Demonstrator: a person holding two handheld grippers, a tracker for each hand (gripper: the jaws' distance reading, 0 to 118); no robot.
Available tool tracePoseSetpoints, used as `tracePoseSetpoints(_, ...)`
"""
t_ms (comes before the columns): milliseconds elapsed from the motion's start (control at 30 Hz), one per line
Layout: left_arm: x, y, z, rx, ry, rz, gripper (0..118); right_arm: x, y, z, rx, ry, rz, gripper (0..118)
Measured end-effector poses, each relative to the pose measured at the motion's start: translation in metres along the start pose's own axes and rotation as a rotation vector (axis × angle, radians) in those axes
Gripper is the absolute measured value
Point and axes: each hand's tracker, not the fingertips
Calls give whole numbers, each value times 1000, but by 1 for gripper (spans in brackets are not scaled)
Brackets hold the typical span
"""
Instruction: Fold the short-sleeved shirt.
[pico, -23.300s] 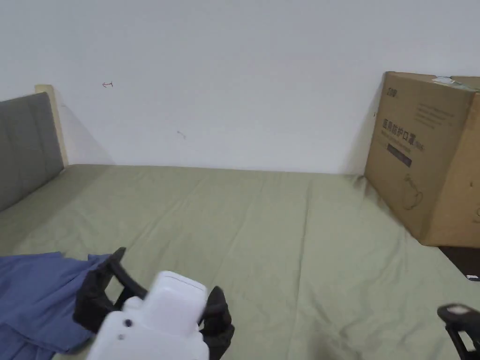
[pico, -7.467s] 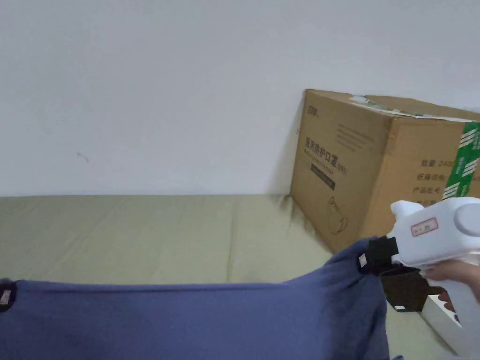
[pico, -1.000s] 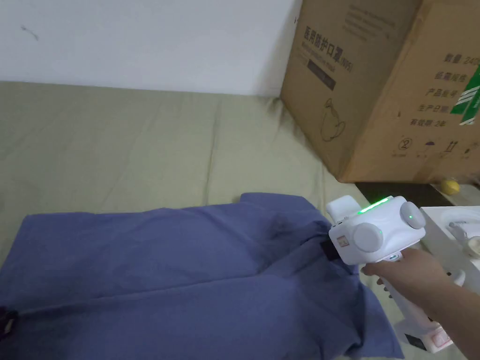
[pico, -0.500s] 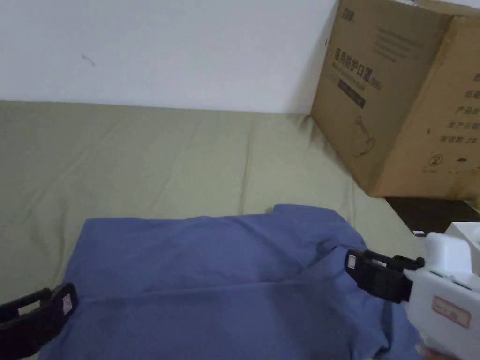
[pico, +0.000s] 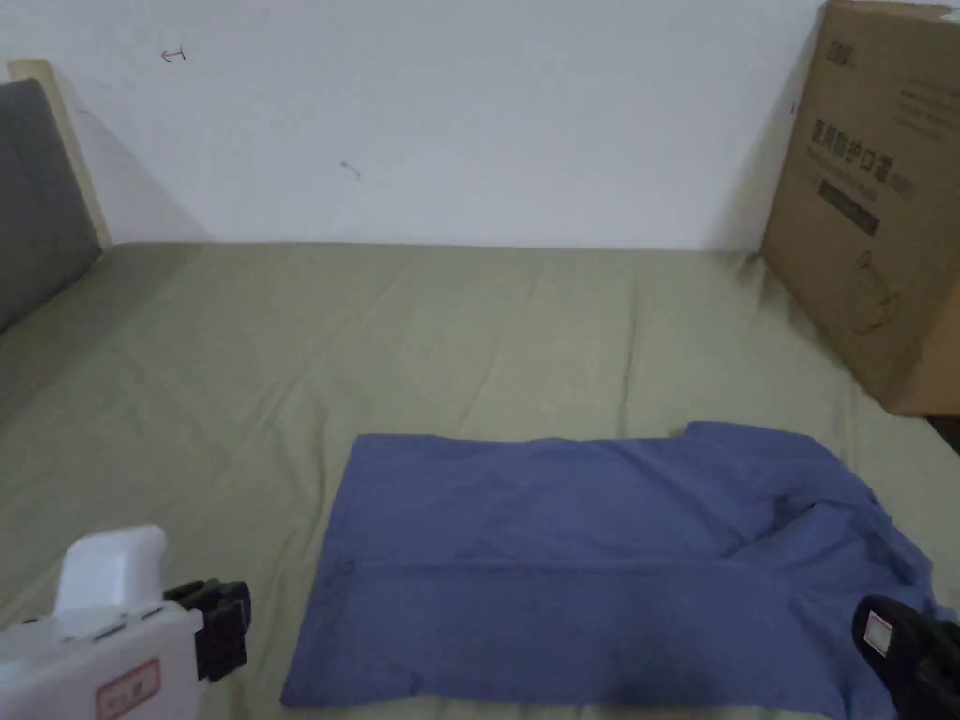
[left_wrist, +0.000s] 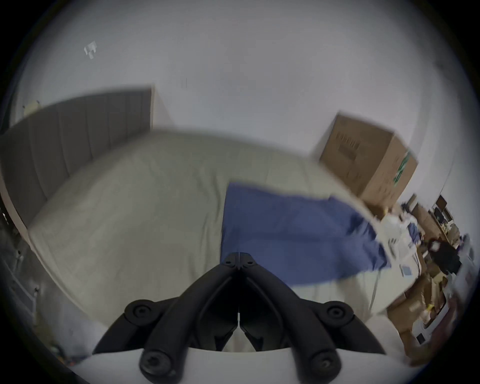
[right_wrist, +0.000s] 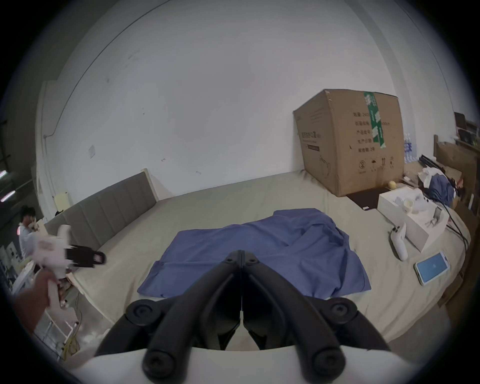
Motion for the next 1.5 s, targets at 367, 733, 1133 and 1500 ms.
tracePoseSetpoints(367, -18, -4, -139, -248, 41, 34, 114, 18, -16, -21, -169, -12, -98, 1)
tracePoseSetpoints(733, 34, -36, -159, -310, 165, -173, 88, 32, -22, -37, -219, -42, -143, 1)
tracePoseSetpoints(1133, 21, -20, -128, -212, -38, -118, 6, 152, 33, -79, -397, -134, -350, 1)
tracePoseSetpoints(1500, 21, -10, -125, -223, -44, -131, 6, 249, -6, -160, -780, -250, -504, 108)
